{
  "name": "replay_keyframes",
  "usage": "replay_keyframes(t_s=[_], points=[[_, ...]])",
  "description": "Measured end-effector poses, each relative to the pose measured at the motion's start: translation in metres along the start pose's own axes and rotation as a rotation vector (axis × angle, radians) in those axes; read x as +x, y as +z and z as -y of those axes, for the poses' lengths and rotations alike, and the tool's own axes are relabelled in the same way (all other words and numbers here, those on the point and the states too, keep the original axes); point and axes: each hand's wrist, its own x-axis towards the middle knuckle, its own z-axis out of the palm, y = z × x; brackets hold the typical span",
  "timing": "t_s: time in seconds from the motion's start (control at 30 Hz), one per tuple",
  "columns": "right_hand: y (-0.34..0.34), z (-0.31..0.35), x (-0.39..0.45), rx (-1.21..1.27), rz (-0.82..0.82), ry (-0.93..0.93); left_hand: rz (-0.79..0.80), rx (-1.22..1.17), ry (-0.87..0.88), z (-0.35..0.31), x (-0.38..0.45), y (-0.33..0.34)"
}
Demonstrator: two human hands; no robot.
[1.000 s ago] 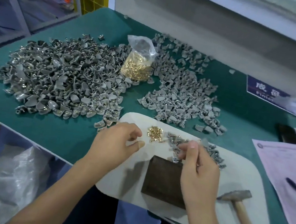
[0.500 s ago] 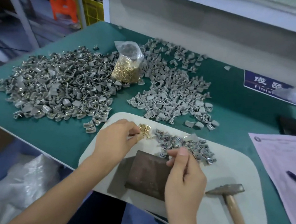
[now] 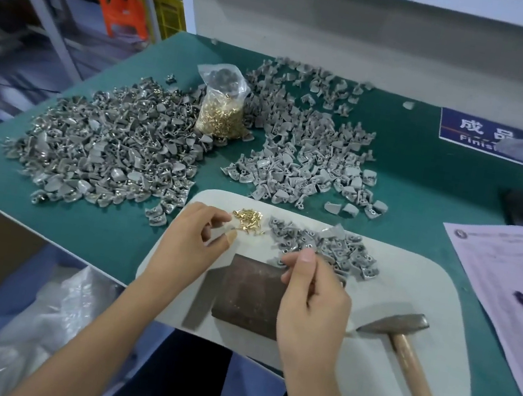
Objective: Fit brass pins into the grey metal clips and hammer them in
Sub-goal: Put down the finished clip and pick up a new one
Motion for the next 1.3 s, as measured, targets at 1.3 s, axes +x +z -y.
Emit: replay_keyframes(t_s=[1.3], points=[[0.000,-0.006,0.002,0.032,0.246,-0.194,0.356,-0.425,0.099,-0.038,-0.035,-0.019]])
